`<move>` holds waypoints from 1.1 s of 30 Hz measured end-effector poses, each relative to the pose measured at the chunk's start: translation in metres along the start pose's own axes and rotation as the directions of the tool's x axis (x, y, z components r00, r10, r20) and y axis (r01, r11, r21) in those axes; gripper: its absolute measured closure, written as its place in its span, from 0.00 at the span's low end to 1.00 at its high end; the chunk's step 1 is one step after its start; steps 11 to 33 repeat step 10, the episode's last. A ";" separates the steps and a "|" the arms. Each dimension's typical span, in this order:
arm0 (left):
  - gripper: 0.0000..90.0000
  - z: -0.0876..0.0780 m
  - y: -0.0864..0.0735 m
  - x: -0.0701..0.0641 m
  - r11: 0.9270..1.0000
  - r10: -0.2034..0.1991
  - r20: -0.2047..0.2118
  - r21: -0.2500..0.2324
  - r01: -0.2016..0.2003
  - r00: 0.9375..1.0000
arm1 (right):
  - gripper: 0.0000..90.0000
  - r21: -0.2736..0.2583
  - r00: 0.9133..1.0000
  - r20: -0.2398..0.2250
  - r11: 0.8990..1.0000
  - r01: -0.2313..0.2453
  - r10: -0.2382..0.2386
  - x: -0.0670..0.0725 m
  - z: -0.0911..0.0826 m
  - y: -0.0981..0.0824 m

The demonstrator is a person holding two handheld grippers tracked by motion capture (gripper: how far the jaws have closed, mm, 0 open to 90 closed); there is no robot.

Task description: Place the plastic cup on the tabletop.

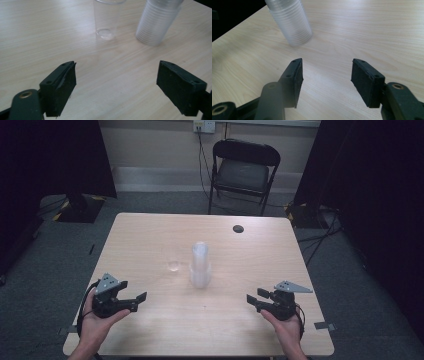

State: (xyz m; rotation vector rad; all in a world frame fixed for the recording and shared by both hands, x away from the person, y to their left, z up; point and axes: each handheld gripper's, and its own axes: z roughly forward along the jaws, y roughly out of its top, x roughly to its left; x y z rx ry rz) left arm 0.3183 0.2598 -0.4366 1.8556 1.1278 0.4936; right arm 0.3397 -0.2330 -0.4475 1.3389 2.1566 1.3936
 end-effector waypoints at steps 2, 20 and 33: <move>0.18 0.004 -0.006 -0.003 1.000 0.026 -0.001 0.016 -0.026 1.000 | 0.47 0.007 1.000 0.010 1.000 -0.003 0.003 -0.002 0.001 -0.002; 0.17 0.008 -0.018 -0.008 0.998 0.054 0.035 0.030 -0.055 0.998 | 0.41 0.028 0.997 0.069 0.999 0.031 -0.033 -0.005 0.006 -0.007; 0.17 0.008 -0.018 -0.008 0.998 0.054 0.035 0.030 -0.055 0.998 | 0.41 0.028 0.997 0.069 0.999 0.031 -0.033 -0.005 0.006 -0.007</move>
